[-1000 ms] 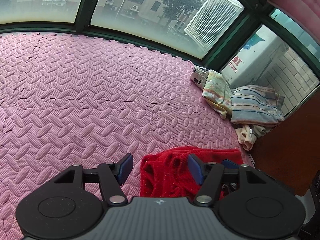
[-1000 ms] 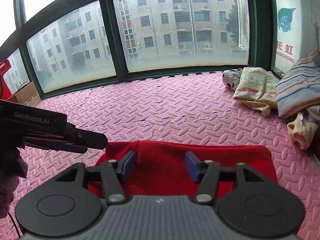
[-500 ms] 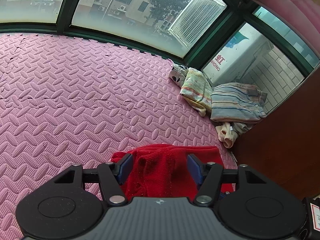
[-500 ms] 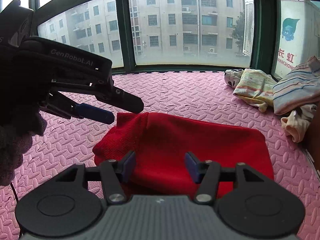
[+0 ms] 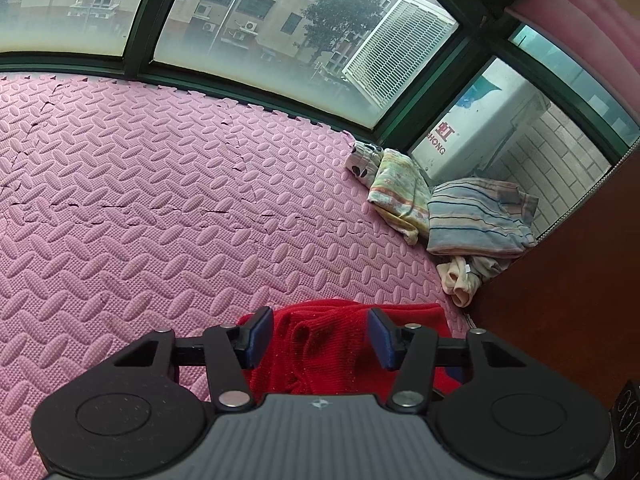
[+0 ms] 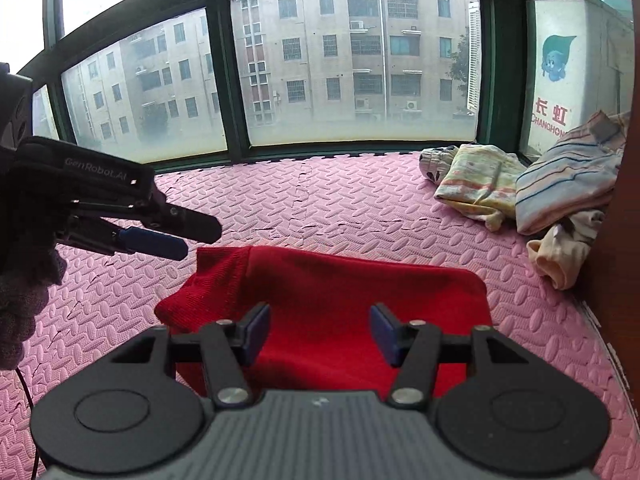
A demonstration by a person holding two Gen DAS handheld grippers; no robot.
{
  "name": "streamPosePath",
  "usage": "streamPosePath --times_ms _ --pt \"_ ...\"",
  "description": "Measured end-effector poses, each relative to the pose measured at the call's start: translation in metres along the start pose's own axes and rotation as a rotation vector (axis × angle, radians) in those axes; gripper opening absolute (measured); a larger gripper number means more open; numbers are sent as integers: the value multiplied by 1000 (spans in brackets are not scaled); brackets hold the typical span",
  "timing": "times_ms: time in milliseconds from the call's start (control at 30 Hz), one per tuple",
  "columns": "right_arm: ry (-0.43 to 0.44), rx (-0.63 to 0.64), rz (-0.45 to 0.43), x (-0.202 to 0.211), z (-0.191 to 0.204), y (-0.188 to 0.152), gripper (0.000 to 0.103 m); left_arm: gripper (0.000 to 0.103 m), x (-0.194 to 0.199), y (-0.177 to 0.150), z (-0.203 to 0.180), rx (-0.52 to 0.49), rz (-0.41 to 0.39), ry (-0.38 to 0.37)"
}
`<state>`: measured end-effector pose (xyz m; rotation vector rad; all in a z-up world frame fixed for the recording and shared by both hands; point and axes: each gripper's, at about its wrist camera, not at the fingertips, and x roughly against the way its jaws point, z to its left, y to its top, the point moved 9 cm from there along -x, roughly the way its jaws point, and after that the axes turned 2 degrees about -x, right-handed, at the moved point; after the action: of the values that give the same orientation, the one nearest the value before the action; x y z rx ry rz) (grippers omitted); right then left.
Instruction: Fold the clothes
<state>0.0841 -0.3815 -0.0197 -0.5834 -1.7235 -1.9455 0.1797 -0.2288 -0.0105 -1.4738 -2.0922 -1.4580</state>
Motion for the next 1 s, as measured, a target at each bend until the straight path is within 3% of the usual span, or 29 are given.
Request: streamPosePath --times_ms 100,233,400,633,700,1000 --pt "-90 -48 -8 -2 -39 9 56 50 6 3 -6 -9 -30 -19" --pt "-144 -125 13 -19 -79 14 56 48 4 2 -15 -26 -23 -66" --pt "-108 -237 41 -45 -102 13 51 48 -16 -14 -22 -40 50 -100" --pt "-116 -211 109 -75 -104 6 50 46 -37 -22 -13 -47 92 -80" --pt "-114 -190 110 -72 -102 8 50 42 -38 -22 -9 -35 94 -74" --pt "-119 -143 75 -1 -87 -6 50 44 -35 -24 -11 -62 85 -69"
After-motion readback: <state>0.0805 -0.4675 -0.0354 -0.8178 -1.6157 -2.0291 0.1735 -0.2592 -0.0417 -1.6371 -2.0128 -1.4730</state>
